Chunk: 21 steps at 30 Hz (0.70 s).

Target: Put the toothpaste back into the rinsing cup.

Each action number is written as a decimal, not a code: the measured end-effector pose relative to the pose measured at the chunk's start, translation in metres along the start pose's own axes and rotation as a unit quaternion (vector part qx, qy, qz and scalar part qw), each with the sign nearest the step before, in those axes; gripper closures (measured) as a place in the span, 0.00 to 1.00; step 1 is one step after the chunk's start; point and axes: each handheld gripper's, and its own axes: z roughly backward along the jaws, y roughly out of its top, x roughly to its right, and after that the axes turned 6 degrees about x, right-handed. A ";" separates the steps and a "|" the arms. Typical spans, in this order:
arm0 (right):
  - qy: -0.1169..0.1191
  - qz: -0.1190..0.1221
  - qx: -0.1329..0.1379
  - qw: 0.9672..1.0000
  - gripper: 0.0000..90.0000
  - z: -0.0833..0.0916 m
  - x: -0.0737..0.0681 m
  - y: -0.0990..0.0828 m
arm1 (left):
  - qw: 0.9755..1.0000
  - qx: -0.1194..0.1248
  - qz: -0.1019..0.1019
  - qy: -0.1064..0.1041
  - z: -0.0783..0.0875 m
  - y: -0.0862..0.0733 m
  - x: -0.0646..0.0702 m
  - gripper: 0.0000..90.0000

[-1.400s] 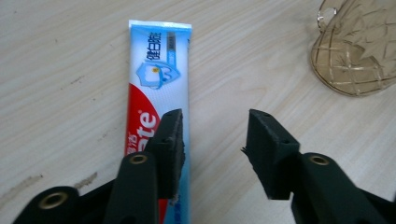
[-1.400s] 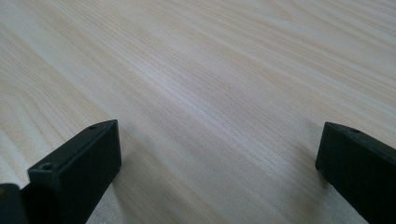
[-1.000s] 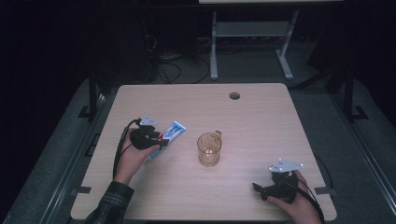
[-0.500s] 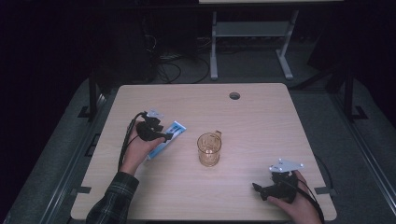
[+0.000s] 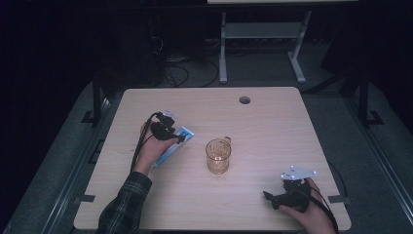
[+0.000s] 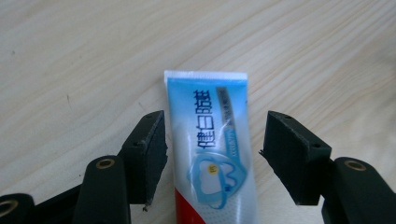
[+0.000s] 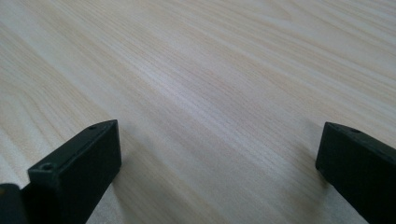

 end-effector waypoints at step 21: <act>0.001 0.001 0.000 1.000 0.00 0.000 0.000 0.000 | 0.997 -0.071 -0.026 0.011 -0.021 0.004 0.003 0.44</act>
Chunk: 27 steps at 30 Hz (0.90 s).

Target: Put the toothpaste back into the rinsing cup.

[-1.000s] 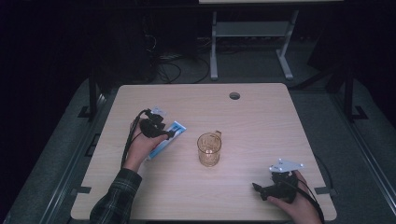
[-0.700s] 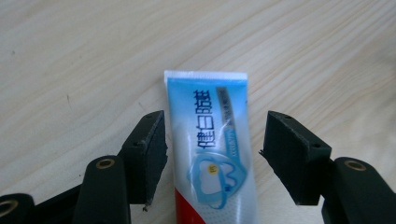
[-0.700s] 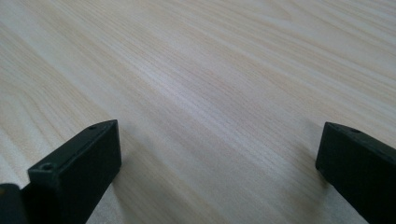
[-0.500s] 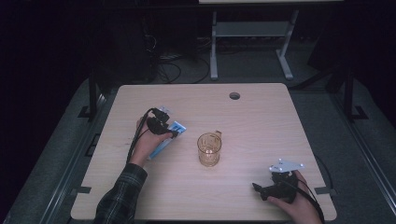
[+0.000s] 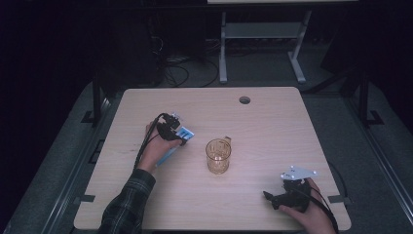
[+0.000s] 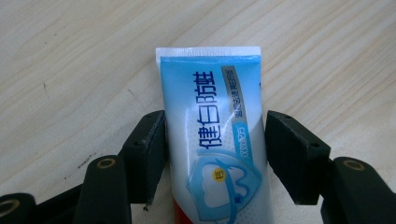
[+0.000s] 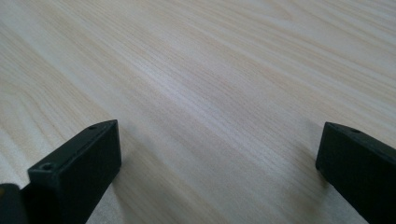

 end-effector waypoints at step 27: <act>0.000 0.000 0.000 1.000 0.00 0.000 0.000 0.000 | 0.999 -0.016 0.020 -0.022 0.008 0.001 0.001 0.80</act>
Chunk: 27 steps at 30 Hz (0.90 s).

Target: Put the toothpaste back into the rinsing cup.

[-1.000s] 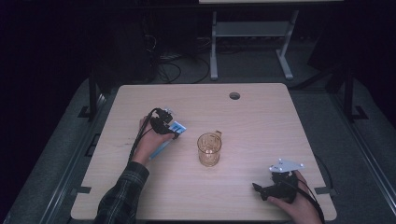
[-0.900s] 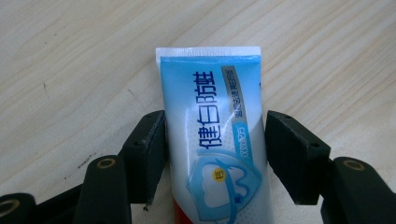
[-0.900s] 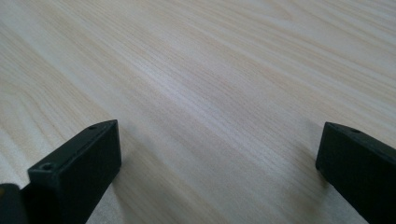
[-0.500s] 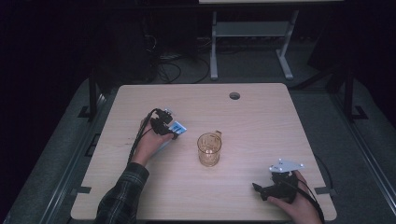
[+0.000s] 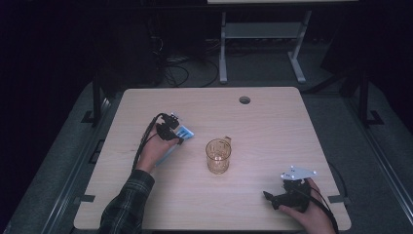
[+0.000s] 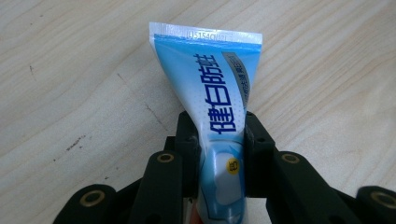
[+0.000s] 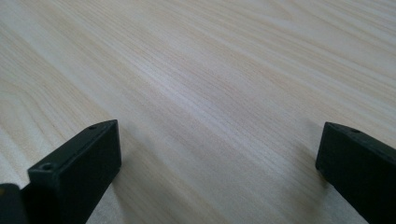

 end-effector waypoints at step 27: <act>0.000 0.000 0.000 1.000 0.00 0.000 0.000 0.000 | 0.995 0.083 0.014 -0.051 0.030 -0.002 0.008 0.81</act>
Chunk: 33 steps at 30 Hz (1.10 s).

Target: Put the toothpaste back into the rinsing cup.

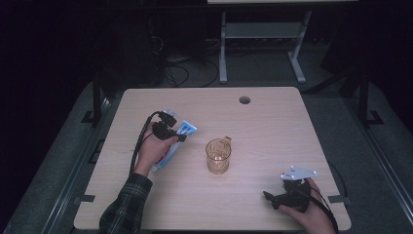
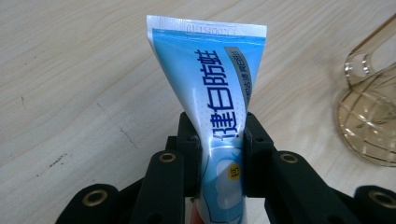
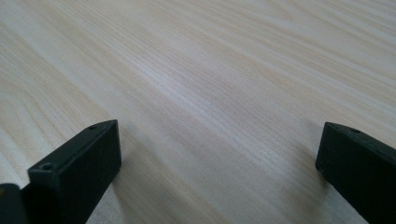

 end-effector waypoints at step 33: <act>0.000 0.002 0.000 1.000 0.00 0.000 0.000 0.000 | 0.991 0.124 0.005 -0.050 0.045 -0.001 0.017 0.81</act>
